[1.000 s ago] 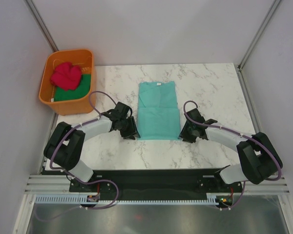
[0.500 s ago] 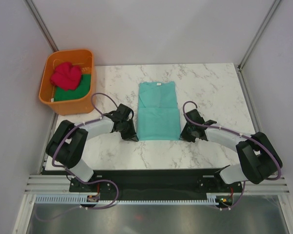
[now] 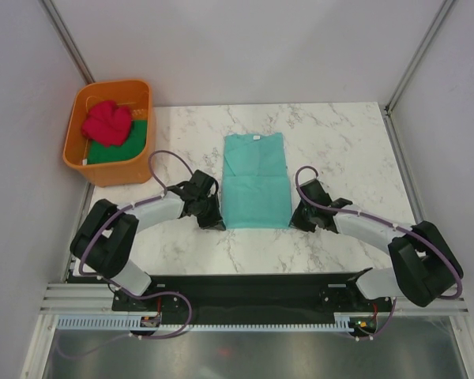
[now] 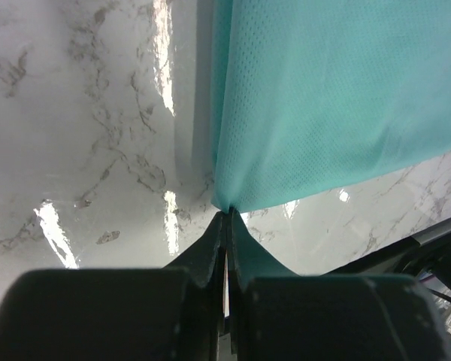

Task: Fold and stack the t-shirts
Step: Fold the tshirt

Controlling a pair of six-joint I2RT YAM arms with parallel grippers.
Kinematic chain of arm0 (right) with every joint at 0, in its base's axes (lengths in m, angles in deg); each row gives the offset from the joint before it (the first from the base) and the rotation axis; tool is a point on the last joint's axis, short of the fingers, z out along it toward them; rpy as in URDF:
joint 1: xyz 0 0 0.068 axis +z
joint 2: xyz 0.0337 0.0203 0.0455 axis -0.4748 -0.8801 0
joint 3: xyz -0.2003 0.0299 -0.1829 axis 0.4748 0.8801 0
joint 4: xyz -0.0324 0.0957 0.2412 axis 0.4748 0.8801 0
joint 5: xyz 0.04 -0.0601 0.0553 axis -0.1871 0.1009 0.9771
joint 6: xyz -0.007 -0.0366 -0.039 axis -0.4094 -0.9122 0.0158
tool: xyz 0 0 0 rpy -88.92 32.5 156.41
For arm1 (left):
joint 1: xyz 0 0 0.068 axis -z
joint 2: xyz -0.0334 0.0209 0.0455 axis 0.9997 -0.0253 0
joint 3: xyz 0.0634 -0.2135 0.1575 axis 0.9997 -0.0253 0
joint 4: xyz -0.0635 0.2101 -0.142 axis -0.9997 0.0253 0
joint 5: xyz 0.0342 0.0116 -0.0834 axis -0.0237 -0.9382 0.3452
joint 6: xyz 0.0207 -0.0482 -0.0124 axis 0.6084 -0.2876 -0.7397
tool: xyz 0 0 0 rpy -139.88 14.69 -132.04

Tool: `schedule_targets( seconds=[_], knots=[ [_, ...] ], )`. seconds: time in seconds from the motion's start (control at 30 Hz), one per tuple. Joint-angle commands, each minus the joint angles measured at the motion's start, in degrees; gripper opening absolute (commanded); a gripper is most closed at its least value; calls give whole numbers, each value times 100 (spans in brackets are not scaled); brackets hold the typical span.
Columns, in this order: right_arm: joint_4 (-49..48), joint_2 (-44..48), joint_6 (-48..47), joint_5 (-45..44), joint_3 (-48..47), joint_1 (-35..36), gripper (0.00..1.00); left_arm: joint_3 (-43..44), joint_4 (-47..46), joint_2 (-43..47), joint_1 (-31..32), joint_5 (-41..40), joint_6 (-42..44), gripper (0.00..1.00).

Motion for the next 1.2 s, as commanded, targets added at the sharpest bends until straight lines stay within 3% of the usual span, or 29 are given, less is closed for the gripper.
schedule_targets(
  seconds=[0.0, 0.5, 0.83, 1.17],
  knots=[
    [102, 330, -18, -86, 61, 103, 0, -130, 23, 449, 71, -101, -213, 2],
    [410, 1104, -229, -209, -70, 208, 0, -227, 444, 1311, 238, -110, -397, 2],
    [727, 938, -712, -534, -1028, 208, 0, 861, 823, 1127, 27, -66, -187, 2],
    [815, -274, -1318, -869, -2687, 42, 0, 2259, 1043, 451, -561, -40, 121, 2]
  ],
)
